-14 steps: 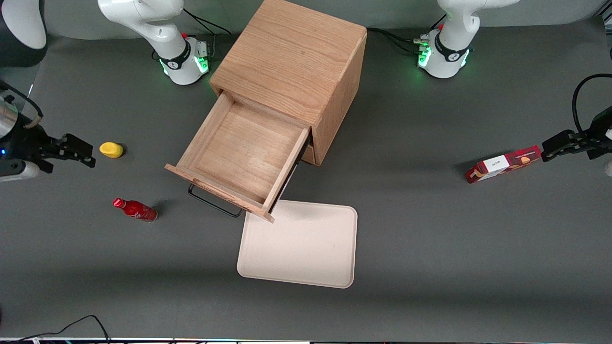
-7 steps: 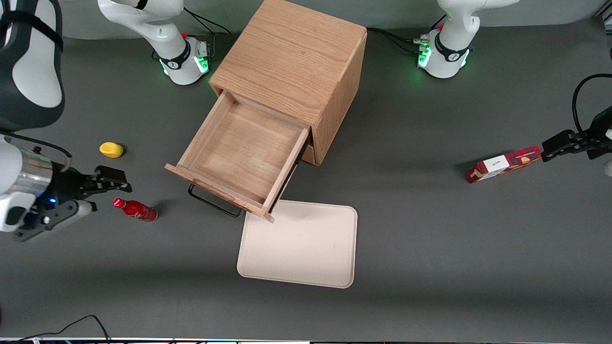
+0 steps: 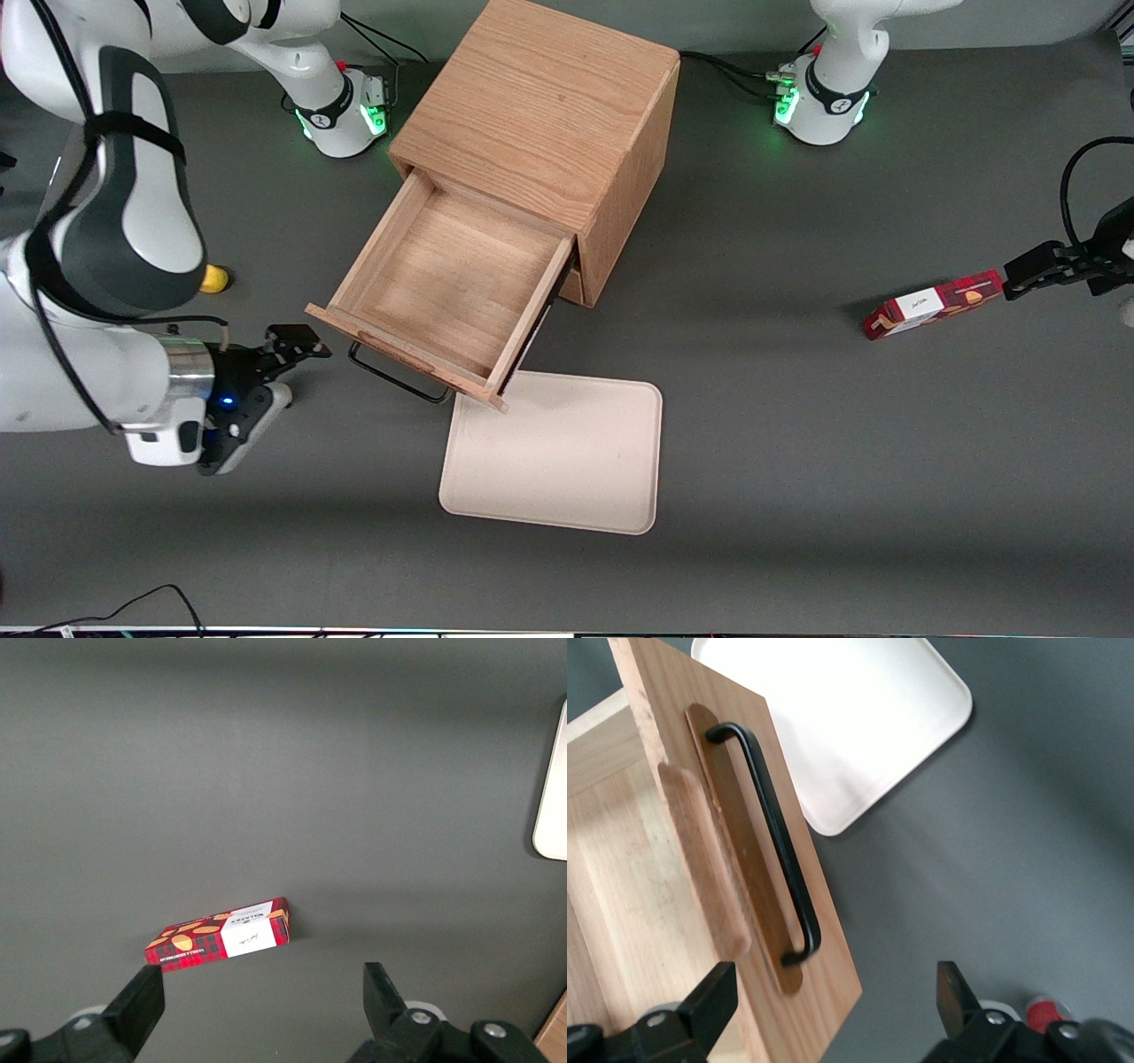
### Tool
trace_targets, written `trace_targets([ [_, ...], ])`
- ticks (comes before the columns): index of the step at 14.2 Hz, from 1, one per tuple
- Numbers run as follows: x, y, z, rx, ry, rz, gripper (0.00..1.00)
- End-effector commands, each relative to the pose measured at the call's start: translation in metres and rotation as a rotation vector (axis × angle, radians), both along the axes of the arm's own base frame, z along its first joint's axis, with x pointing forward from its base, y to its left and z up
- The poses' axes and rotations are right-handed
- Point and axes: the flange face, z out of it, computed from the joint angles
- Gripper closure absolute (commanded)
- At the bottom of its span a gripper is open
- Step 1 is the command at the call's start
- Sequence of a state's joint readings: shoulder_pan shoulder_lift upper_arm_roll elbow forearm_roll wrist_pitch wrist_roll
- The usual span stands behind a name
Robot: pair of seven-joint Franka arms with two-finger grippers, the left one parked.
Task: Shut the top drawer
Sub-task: 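Move the right gripper toward the open drawer's front panel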
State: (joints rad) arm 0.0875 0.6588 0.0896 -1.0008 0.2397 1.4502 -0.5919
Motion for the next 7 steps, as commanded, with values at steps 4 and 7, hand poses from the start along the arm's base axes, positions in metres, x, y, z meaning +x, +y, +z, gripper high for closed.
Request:
trace_targets([
  [4,0.019,0.009,-0.041,0.066,0.032,0.069,0.0],
  [7,0.019,0.02,-0.059,0.086,0.059,0.092,0.0],
])
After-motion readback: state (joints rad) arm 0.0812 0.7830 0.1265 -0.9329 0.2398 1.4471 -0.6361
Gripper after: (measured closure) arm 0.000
